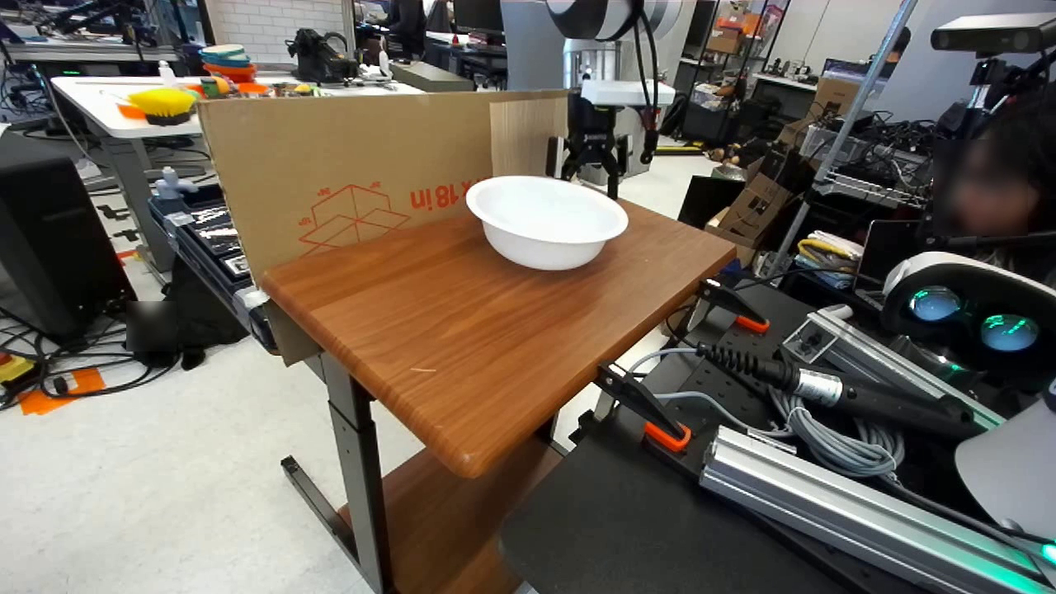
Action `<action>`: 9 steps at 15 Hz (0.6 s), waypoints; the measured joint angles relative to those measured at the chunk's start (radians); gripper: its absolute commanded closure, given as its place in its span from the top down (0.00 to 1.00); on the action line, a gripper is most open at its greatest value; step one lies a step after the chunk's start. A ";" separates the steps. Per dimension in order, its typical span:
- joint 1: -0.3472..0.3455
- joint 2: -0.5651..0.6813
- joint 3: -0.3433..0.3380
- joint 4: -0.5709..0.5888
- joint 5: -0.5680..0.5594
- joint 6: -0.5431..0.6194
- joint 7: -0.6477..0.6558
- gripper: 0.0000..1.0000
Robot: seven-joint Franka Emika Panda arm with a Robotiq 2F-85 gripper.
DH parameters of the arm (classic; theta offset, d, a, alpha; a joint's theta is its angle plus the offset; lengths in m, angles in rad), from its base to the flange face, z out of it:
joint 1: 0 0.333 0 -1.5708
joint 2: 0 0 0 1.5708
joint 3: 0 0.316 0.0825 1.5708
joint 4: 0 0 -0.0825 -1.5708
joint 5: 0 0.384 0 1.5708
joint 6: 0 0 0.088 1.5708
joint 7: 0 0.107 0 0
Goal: Put the yellow object in the white bowl
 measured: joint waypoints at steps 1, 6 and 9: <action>-0.002 0.000 0.000 0.000 0.003 0.000 0.000 1.00; -0.010 0.002 0.000 0.000 0.025 0.000 0.000 0.49; -0.017 0.004 0.000 0.001 0.039 0.000 -0.001 0.27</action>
